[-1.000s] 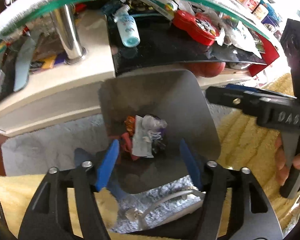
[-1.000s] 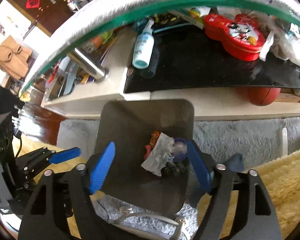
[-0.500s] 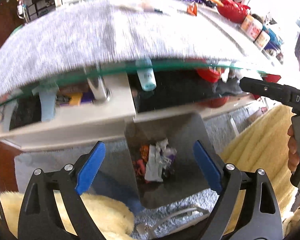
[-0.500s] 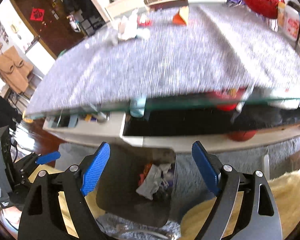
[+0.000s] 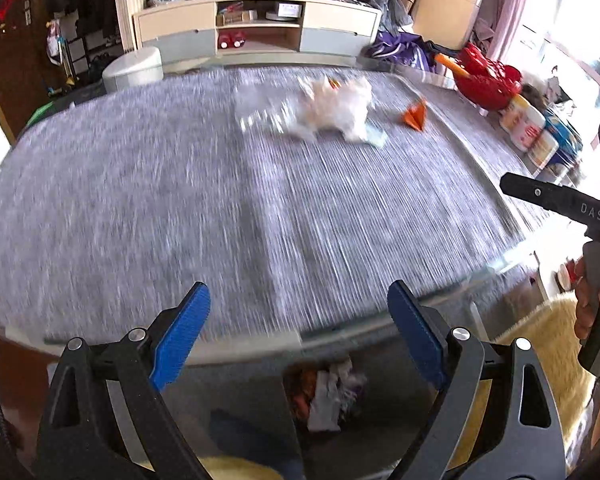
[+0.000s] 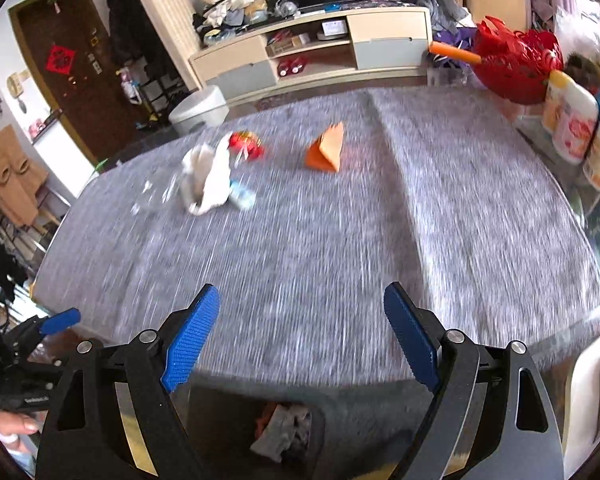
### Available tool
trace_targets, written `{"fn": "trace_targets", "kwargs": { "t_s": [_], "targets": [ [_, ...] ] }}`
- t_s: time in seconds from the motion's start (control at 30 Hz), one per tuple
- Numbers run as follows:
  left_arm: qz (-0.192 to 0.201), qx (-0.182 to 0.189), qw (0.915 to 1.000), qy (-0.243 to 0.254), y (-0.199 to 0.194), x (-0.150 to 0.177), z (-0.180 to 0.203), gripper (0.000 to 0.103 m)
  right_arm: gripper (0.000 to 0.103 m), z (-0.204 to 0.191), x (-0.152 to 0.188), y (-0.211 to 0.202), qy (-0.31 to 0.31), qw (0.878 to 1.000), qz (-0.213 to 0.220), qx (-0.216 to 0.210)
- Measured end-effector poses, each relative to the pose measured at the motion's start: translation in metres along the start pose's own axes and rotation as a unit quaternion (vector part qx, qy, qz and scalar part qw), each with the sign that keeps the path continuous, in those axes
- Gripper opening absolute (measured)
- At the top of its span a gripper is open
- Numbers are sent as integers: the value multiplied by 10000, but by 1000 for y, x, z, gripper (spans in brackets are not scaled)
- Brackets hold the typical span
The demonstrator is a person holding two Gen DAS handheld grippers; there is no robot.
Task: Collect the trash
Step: 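Grasp the clear plastic bag with the left tool while the right tool grasps the orange paper cone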
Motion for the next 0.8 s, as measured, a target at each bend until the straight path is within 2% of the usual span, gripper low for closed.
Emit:
{"fn": "trace_targets", "kwargs": {
  "t_s": [0.2, 0.47, 0.8],
  "targets": [
    [123, -83, 9999, -67, 24, -49, -8, 85, 85, 15, -32, 30, 73, 10000, 36, 31],
    [170, -118, 9997, -133, 59, -90, -14, 85, 84, 29, -64, 68, 45, 9999, 51, 136],
    [101, 131, 9988, -453, 98, -128, -21, 85, 74, 33, -90, 107, 22, 9999, 52, 96]
  ]
}}
Point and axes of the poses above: each gripper's, at about its wrist camera, not at the fingertips, and y roughly the way its jaws point, z to its right, x to its underside, the point moved 8 cm from there along y, roughly the way its jaws point, and after that the axes turned 11 degrees about -y, right-handed, at the moved point
